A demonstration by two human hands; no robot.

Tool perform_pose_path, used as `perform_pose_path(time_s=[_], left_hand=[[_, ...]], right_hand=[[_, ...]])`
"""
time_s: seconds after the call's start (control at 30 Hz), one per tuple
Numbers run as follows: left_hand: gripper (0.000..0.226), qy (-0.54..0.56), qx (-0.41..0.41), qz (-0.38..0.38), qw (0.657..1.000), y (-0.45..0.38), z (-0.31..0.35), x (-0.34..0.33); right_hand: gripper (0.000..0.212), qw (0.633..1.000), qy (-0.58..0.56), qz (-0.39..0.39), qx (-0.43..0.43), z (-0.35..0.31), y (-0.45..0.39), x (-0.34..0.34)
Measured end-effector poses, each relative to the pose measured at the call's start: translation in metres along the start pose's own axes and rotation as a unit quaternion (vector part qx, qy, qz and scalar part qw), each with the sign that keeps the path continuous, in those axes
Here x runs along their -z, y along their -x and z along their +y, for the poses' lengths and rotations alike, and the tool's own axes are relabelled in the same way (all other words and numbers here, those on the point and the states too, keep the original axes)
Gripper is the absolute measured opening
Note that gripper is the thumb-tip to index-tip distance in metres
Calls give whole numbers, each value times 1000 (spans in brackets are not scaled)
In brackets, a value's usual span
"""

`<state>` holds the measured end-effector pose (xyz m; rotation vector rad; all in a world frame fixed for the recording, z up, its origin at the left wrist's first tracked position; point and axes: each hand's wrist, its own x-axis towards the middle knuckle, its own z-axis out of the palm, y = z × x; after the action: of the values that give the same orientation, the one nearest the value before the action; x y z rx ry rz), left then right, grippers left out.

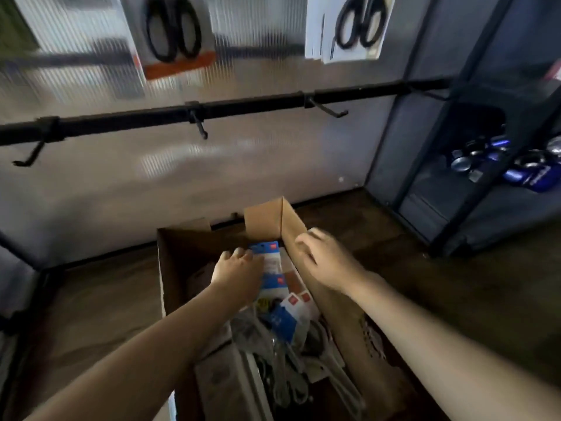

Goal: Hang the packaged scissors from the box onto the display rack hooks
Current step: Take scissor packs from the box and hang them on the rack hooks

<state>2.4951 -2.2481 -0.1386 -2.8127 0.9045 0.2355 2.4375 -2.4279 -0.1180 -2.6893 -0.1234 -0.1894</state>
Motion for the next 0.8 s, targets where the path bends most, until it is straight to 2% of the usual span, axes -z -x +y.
perform_pose_path(time_s=[0.1,0.2,0.33,0.4,0.5,0.6,0.7,0.8], left_hand=[[55,35,3,-25,999,8,-4,-35],[49,73,15,-61,995,11,-10,-61],[47,184,71,-104,975,-3,-17,-73],[48,225,112,-108,962,-21,-22,-76],[55,278,174,-98,940,-49,-28,-80],[56,301,206,-74,928,-66,-29,-79],[55,316,165,-34,934,-71,-25,-83],[65,276,79,-70,955,-69,-17,-89]], right_hand=[[25,996,-23,-83,-34,-9,7,-30],[31,981,-5,-182,-67,-7,9,-54],[24,956,1,-266,-121,7,9,-77],[34,944,12,-295,-149,15,11,-90],[67,935,21,-315,-159,24,15,-105],[88,934,-9,-311,-177,32,14,-112],[90,938,-31,-300,-170,35,13,-115],[81,943,43,-294,-152,34,11,-116]])
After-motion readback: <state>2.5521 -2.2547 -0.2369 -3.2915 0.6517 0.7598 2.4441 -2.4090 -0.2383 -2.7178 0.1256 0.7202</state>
